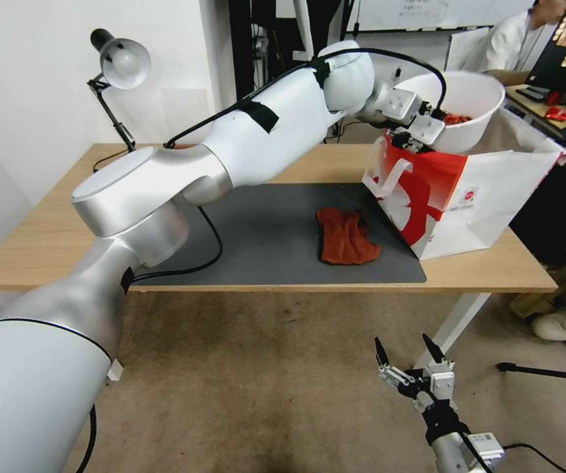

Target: Sweep shrimp from table into container with towel, then put container into takeout bag.

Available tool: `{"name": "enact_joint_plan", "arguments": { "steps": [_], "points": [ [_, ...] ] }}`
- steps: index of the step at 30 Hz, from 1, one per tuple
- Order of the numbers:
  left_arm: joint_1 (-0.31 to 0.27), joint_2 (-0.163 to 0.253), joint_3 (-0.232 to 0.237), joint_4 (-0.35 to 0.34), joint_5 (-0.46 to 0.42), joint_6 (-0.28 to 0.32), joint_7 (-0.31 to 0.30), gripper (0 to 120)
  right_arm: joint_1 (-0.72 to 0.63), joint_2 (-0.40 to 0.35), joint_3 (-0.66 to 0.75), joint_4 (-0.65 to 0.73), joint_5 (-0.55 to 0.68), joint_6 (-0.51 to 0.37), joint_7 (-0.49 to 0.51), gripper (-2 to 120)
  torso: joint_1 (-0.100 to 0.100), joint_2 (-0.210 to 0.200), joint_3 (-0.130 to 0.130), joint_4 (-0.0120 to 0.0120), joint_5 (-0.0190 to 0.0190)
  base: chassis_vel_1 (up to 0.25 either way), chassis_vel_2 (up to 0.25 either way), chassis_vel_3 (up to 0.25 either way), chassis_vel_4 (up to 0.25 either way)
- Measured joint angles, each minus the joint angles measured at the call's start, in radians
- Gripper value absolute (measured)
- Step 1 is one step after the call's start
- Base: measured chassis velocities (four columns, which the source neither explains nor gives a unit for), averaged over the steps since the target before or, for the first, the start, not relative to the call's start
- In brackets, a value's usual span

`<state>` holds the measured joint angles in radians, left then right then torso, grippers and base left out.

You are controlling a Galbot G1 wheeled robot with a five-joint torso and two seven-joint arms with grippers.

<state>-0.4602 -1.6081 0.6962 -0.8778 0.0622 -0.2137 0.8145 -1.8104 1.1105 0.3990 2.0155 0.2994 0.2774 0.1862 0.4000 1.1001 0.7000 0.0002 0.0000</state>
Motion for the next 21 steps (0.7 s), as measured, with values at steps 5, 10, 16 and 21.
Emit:
{"name": "enact_joint_plan", "arguments": {
  "steps": [5, 10, 16, 21],
  "points": [
    [-0.002, 0.0, 0.008, -0.027, -0.027, 0.019, -0.007, 70, 0.002, -0.009, 0.0, -0.007, 0.003, 0.0, -0.001, 100, 0.0, 0.0, 0.0, -0.0004, 0.0, 0.0, 0.0, 0.0, 0.0],
    [-0.002, 0.002, 0.023, -0.032, -0.118, 0.056, -0.027, 88, 0.012, -0.013, 0.001, -0.022, 0.016, 0.0, -0.002, 100, 0.0, 0.0, 0.0, 0.0001, -0.0001, 0.0, 0.0, 0.0, 0.0],
    [-0.005, 0.001, 0.032, -0.038, -0.183, 0.092, -0.082, 100, 0.012, -0.011, 0.001, -0.026, 0.017, 0.0, -0.006, 100, 0.0, 0.0, 0.0, -0.0003, 0.0, 0.0, 0.0, 0.0, 0.0],
    [-0.005, 0.003, 0.032, -0.004, -0.202, 0.09, -0.14, 100, 0.015, -0.014, 0.001, -0.023, 0.017, 0.0, -0.006, 100, 0.0, 0.0, 0.0, -0.0001, 0.0, 0.0, 0.0, 0.0, 0.0]
  ]
}}
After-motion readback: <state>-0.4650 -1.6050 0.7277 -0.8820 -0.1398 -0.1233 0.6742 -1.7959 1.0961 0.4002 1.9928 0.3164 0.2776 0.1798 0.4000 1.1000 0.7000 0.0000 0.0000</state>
